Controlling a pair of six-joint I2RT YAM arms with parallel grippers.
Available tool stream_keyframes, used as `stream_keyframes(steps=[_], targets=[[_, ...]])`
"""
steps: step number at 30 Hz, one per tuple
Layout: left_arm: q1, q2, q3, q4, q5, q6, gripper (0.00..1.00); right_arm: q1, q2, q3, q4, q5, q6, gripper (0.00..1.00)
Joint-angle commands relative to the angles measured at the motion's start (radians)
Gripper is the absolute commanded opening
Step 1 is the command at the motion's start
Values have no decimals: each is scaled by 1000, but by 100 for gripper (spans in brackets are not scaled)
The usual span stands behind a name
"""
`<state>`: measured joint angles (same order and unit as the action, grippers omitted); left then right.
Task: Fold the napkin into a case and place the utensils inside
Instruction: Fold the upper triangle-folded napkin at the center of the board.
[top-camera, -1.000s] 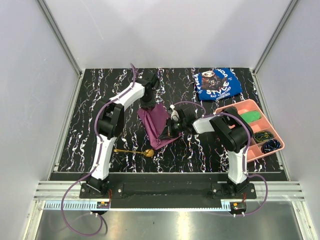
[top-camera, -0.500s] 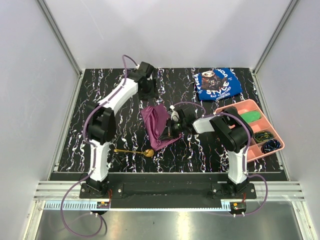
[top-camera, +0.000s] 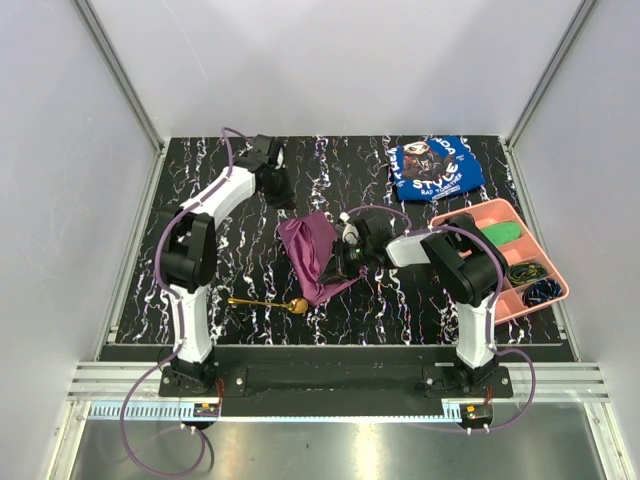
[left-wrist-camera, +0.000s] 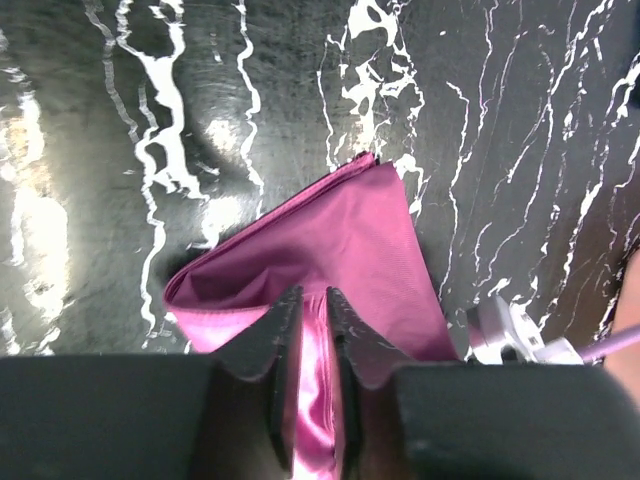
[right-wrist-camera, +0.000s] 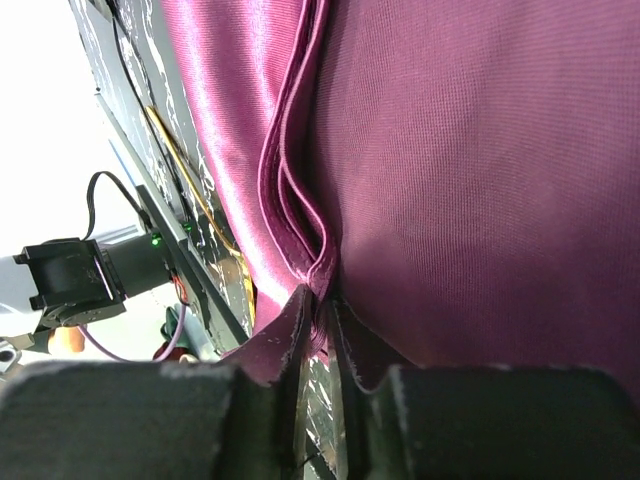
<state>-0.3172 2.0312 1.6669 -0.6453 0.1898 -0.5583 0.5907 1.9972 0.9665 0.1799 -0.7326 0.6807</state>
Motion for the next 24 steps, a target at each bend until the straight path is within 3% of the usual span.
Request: stream_keyframes(steps=[1, 13, 19, 21, 22, 24], targets=[[-5, 53, 36, 65, 68, -8, 13, 1, -17, 3, -98, 39, -50, 21], [0, 121, 1, 111, 79, -11, 7, -15, -69, 80, -272, 90, -142, 37], [9, 138, -1, 133, 112, -22, 7, -19, -121, 127, -416, 168, -230, 51], [9, 109, -9, 134, 100, -15, 15, -19, -149, 136, -467, 205, -266, 57], [10, 95, -19, 134, 90, -15, 26, -19, -155, 141, -483, 220, -276, 59], [10, 52, -27, 134, 85, -8, 28, -19, -175, 155, -534, 249, -306, 62]])
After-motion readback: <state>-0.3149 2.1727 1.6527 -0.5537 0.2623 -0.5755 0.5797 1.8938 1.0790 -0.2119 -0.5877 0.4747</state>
